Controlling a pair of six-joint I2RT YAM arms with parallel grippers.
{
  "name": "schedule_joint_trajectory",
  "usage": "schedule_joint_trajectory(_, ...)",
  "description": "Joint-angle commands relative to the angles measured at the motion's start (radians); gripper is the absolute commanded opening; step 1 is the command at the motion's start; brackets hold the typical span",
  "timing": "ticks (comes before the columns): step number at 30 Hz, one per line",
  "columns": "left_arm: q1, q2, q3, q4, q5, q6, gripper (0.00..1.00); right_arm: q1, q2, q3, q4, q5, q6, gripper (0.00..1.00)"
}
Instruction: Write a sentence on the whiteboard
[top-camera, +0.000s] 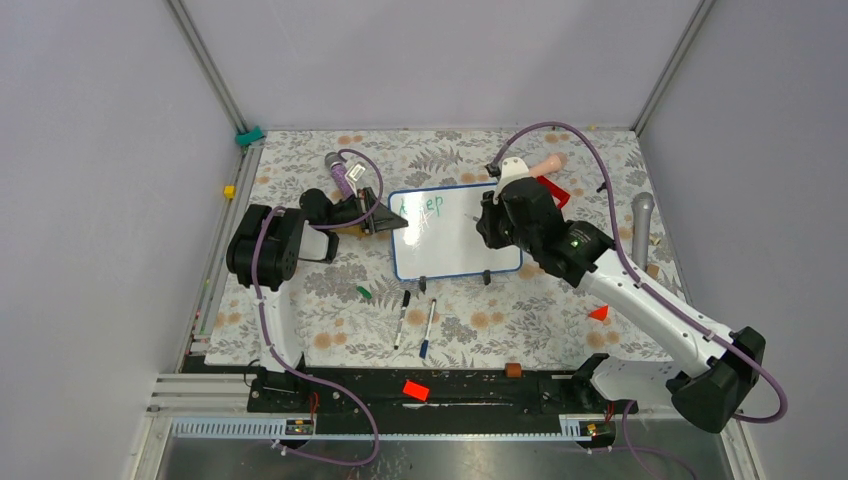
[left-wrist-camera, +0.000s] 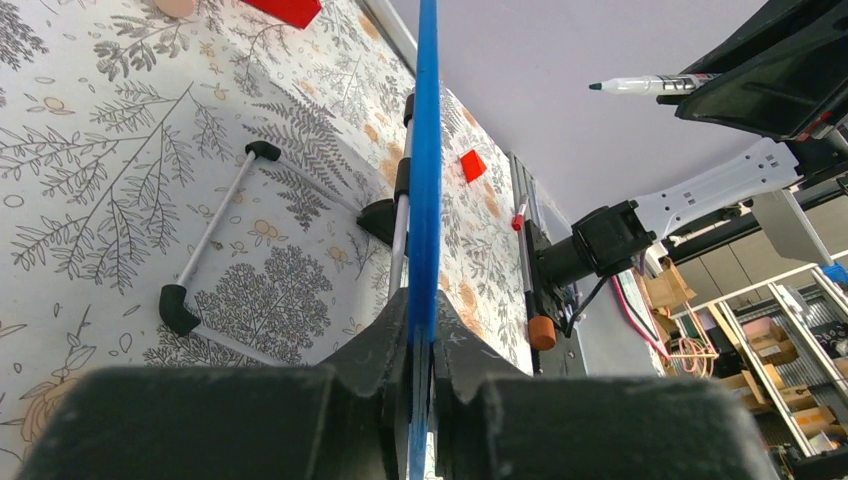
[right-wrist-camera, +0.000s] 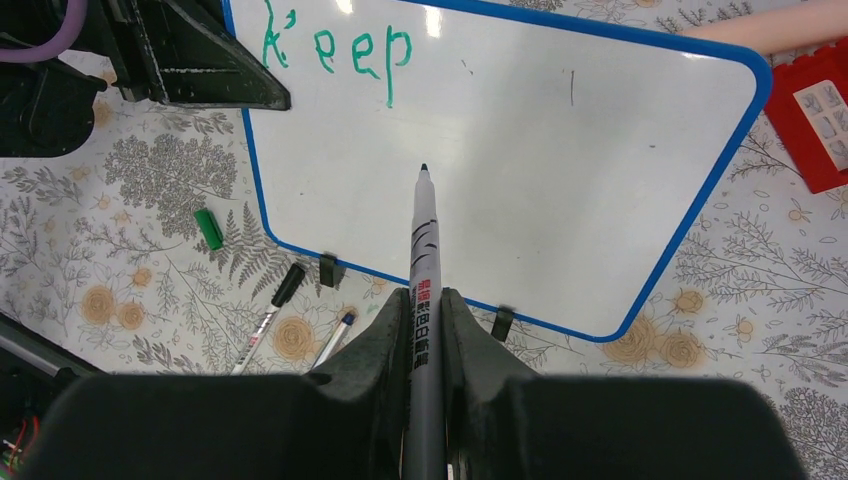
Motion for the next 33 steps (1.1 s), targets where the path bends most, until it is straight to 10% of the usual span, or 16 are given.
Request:
schedule_joint_trajectory(1,-0.002,0.005,0.023,0.054,0.015,-0.005,0.06,-0.002,-0.045,-0.015,0.030,0.021,-0.026,0.00)
schedule_joint_trajectory(33,-0.016,-0.031,0.006,0.054,0.035,0.040,0.08,-0.003,-0.047,-0.022,0.019,0.017,-0.025,0.00)
